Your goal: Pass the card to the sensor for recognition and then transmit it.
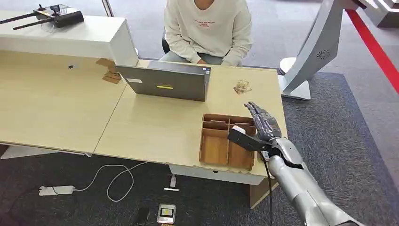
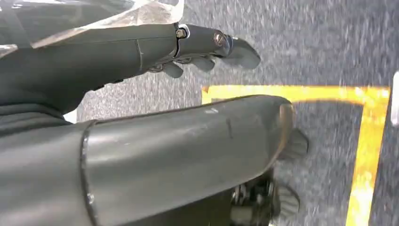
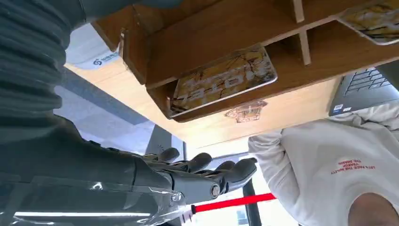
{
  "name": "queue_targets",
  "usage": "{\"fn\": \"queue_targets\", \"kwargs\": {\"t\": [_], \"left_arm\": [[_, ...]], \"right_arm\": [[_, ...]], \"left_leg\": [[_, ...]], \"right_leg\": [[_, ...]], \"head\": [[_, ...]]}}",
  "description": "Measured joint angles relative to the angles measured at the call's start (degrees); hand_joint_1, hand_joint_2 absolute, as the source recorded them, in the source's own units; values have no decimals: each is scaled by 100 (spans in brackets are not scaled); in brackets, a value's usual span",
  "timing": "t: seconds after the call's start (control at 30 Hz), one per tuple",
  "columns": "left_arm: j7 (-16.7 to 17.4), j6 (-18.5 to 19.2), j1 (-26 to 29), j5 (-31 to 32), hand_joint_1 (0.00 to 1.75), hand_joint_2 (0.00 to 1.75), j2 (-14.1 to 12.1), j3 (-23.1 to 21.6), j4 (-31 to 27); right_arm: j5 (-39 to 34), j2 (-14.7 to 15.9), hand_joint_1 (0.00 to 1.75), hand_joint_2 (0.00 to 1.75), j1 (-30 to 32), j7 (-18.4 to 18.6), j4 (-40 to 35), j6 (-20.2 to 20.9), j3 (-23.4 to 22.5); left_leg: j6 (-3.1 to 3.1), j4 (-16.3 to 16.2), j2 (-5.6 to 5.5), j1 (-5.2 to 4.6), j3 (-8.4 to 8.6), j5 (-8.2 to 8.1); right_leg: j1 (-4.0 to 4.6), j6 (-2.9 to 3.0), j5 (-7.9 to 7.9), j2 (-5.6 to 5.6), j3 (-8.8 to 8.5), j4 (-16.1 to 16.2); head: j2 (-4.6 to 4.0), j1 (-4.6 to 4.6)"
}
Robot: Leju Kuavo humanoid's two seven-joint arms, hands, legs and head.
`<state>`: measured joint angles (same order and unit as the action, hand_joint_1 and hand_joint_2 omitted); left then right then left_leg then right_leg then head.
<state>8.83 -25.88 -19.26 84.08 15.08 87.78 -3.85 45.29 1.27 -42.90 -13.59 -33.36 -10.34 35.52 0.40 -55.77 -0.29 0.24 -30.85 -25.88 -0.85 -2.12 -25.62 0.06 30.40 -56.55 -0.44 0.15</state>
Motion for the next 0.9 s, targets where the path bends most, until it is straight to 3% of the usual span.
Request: {"fn": "queue_targets", "kwargs": {"t": [0.23, 0.9], "left_arm": [[-28, 500, 18, 39, 0, 0, -80, 0, -2], [-81, 511, 28, 157, 0, 0, -205, 0, -2]], "right_arm": [[-17, 22, 0, 175, -7, 13, 7, -33, -28], [-166, -4, 0, 175, 5, -100, -2, -214, -74]], "left_leg": [[-1, 0, 0, -1, 0, 0], [-1, 1, 0, 0, 0, 1]], "right_leg": [[6, 1, 0, 0, -1, 0], [5, 1, 0, 0, -1, -1]], "head": [[0, 0], [0, -2]]}}
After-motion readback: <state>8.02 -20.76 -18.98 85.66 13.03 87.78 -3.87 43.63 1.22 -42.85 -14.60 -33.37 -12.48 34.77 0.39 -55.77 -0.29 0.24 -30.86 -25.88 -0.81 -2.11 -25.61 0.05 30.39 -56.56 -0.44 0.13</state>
